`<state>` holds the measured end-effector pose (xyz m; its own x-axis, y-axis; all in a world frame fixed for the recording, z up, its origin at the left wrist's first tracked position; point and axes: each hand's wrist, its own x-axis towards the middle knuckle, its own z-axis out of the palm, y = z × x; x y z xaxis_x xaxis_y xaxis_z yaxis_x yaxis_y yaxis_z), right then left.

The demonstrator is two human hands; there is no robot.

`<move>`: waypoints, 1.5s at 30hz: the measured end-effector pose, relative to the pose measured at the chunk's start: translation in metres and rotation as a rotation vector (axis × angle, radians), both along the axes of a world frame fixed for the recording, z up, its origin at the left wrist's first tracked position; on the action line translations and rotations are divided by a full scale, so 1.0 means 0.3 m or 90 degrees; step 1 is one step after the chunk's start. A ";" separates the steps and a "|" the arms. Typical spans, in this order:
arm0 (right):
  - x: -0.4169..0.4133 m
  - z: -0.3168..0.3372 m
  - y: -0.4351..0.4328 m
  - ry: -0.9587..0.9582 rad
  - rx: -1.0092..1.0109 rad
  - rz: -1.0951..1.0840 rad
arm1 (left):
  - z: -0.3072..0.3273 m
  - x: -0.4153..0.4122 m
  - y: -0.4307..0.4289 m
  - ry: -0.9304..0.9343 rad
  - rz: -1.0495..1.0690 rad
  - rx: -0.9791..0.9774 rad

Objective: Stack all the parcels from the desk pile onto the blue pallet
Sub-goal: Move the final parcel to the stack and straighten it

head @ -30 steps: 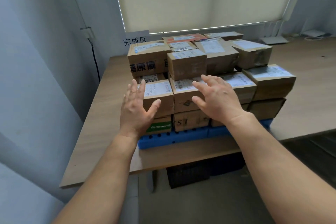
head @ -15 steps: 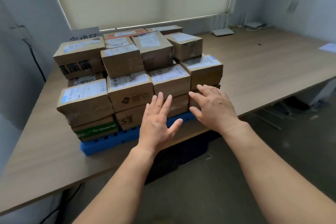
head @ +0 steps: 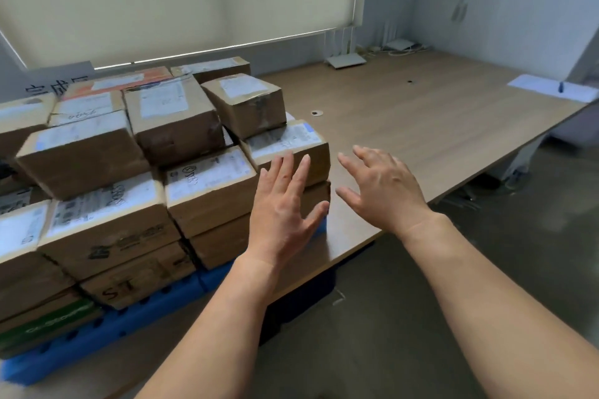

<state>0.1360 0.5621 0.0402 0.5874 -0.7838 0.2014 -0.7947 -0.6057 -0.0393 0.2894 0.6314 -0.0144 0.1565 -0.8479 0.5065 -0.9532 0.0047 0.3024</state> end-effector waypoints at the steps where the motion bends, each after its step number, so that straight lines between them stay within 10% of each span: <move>1: 0.002 0.010 -0.046 0.003 -0.001 0.005 | 0.009 0.000 -0.041 -0.010 0.007 -0.003; 23: 0.170 0.001 -0.579 -0.026 0.258 0.327 | 0.026 0.025 -0.274 -0.118 0.302 0.118; 45: 0.181 -0.324 -0.827 -0.020 0.476 0.415 | -0.065 -0.285 -0.354 0.150 0.622 0.040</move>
